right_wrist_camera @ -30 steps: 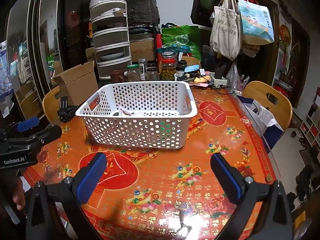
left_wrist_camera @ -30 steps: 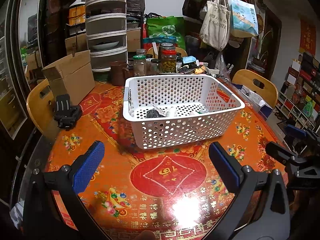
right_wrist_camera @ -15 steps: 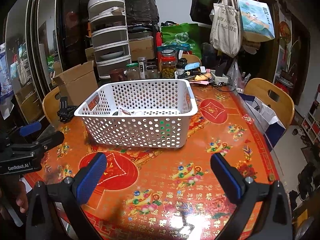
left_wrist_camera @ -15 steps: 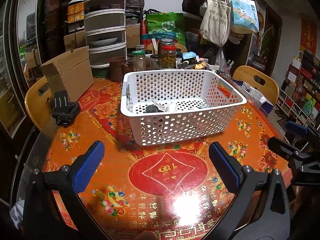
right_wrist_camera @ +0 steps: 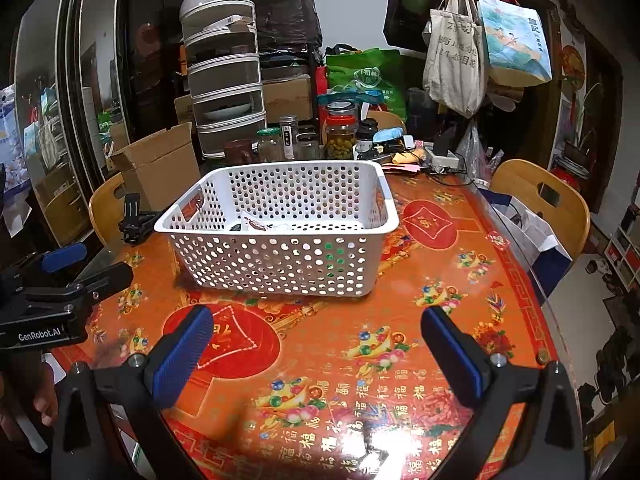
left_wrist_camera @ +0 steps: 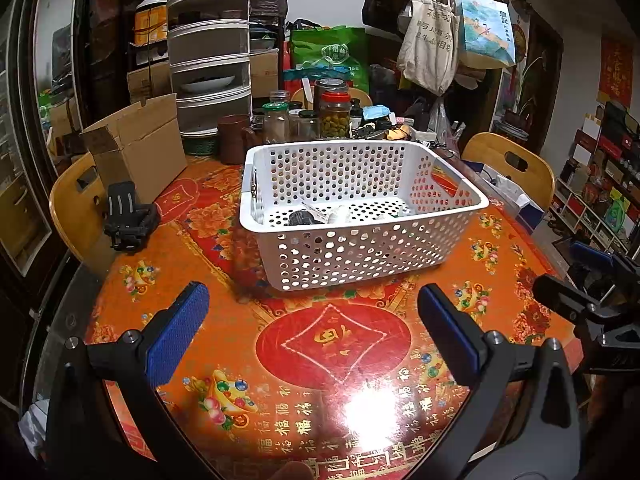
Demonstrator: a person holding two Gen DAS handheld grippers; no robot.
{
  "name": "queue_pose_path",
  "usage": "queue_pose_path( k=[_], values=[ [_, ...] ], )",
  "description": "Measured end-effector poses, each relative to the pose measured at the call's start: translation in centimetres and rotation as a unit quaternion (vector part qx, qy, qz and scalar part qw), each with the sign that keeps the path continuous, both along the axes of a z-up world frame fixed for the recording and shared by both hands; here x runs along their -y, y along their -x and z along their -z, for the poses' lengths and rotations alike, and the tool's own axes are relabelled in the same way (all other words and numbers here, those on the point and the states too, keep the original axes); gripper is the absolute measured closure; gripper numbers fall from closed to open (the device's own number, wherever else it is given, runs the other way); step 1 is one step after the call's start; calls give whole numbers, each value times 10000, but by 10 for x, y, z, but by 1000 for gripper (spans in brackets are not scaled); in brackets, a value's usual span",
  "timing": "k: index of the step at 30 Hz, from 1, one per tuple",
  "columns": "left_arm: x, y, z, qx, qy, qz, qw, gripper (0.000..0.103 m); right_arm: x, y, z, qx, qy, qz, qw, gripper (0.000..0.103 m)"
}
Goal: Organize soft objects
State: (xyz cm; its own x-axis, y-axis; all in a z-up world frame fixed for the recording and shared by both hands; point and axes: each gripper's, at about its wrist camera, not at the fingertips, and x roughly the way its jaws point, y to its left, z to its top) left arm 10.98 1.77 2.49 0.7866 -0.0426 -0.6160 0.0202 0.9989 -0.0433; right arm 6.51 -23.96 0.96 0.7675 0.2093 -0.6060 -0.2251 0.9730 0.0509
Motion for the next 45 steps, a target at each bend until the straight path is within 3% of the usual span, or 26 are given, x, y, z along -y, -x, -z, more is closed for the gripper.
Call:
queue_pose_path(
  k=[45],
  values=[
    [12, 3, -4, -9, 13, 105, 9999, 0, -1, 5, -9, 68, -24, -71, 9999, 0]
  ],
)
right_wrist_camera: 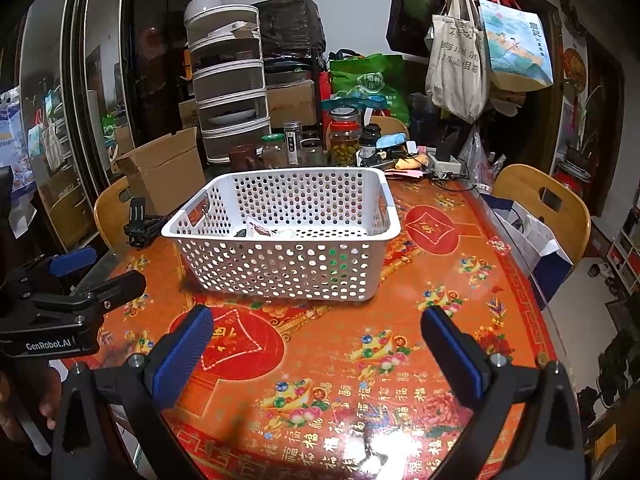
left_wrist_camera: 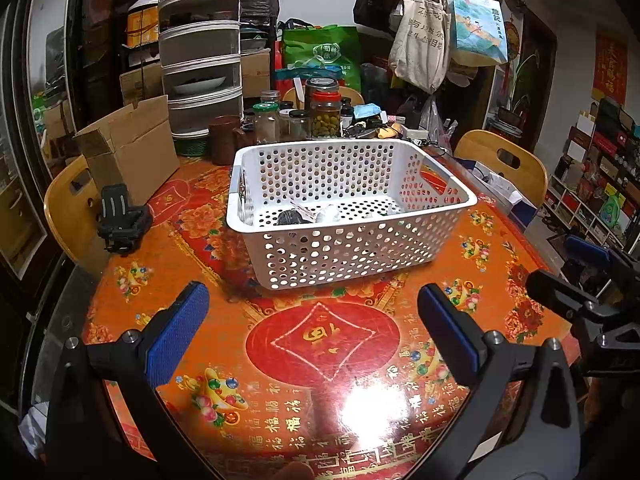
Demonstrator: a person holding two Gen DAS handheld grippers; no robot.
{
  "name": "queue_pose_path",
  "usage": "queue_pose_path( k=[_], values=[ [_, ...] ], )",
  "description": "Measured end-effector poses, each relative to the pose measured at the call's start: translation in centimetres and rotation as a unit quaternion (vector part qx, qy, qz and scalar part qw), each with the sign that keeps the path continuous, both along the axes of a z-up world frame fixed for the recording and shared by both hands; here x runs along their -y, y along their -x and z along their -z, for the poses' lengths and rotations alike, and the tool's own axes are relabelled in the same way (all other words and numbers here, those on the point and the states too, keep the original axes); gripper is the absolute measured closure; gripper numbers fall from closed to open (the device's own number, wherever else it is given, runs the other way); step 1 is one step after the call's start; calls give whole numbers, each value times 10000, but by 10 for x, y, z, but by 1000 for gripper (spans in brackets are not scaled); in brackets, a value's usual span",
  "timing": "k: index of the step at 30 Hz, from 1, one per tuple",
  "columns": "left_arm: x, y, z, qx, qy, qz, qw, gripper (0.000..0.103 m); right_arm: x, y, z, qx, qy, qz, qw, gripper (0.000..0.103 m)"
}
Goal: Organize soft objects
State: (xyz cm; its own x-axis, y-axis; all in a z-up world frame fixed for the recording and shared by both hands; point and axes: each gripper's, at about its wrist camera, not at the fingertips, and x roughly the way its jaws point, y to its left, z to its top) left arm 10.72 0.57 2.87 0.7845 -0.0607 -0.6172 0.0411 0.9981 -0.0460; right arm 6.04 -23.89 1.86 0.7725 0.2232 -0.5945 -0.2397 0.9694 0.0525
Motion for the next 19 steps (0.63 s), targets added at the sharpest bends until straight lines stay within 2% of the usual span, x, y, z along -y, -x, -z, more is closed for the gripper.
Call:
queue_pose_path(
  k=[13, 19],
  values=[
    [2, 2, -1, 22, -48, 90, 9999, 0, 0, 0, 0, 1, 2, 4, 10000, 0],
    [4, 7, -4, 205, -133, 129, 9996, 0, 0, 0, 0, -2, -9, 5, 10000, 0]
  ],
)
